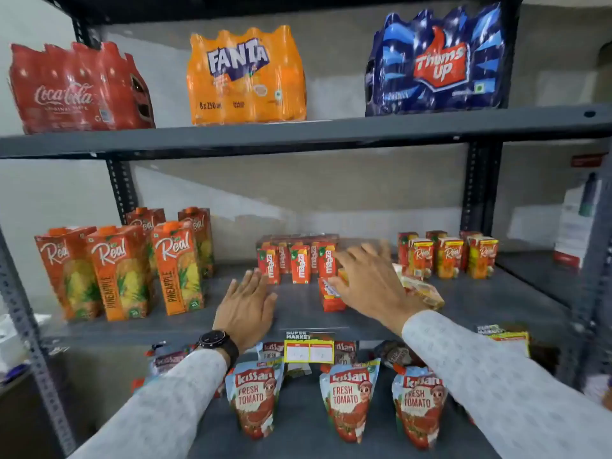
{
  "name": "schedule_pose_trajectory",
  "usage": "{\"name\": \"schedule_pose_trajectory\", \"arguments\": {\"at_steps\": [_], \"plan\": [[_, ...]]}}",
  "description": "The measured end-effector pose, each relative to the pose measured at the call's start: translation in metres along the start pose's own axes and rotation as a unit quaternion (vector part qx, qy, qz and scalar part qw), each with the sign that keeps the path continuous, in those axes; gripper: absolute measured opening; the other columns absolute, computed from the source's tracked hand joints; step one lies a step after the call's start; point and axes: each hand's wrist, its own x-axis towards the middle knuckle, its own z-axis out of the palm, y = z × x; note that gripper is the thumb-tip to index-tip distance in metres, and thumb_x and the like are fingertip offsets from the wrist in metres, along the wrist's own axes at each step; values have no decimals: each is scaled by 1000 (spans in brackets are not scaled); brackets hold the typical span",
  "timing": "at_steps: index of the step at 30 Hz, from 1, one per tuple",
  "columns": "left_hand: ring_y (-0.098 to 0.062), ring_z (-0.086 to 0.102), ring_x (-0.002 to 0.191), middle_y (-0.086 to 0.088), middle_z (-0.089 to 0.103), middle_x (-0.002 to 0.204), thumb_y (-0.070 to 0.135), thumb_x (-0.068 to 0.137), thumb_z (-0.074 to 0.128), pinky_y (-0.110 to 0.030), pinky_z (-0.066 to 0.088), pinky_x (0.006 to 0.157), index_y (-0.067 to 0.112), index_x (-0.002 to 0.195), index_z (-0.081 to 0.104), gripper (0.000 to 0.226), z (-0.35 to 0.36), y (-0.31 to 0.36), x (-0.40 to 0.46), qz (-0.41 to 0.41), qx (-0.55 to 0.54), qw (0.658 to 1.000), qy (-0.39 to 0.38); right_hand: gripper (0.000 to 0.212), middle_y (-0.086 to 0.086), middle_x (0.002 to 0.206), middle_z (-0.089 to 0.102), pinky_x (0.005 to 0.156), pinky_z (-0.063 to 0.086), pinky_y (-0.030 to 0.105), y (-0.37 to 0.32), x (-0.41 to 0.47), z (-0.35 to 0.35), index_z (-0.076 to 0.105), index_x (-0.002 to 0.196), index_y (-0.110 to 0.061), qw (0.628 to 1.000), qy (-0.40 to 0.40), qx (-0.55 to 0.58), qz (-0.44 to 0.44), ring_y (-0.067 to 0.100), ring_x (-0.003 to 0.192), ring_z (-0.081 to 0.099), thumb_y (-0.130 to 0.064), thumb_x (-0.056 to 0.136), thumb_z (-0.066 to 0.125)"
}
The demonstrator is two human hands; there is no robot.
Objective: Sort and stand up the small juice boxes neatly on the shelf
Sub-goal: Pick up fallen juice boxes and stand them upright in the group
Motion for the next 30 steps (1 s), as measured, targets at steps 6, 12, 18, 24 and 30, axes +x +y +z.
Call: {"name": "schedule_pose_trajectory", "arguments": {"at_steps": [6,12,18,24,30], "plan": [[-24,28,149,-9,37,159,41,104,18,-46,20,121,13,146,42,56,33,-13,-6,-63,1,995,-72,48,1,112,72,97,37,51,-23,-2,33,71,102,-21,988,-118,-20,101,26,117,53,-63,96,49],[-24,42,142,-7,49,151,43,98,16,-45,30,117,15,139,53,62,41,-14,-8,-72,16,997,-30,72,9,128,64,103,38,53,-34,6,46,69,114,-16,978,-148,-39,145,33,124,51,-79,87,47],[-23,43,141,-7,51,150,43,96,16,-44,32,117,15,139,54,64,43,-13,-9,-72,23,997,-24,76,7,133,57,100,42,49,-32,9,54,62,126,-18,970,-148,36,190,31,124,50,-76,77,62],[-22,41,143,-5,48,152,45,96,13,-43,30,118,16,143,51,66,41,-12,-10,-75,22,997,-26,79,3,118,64,84,55,40,-29,31,38,66,115,-20,966,-136,112,187,26,108,60,-78,62,78],[-20,39,144,-4,47,153,46,96,12,-41,29,119,16,145,48,67,41,-12,-11,-76,28,996,-31,52,3,123,70,89,57,38,-19,56,21,63,130,-27,939,-166,254,163,24,105,68,-26,82,82]]}}
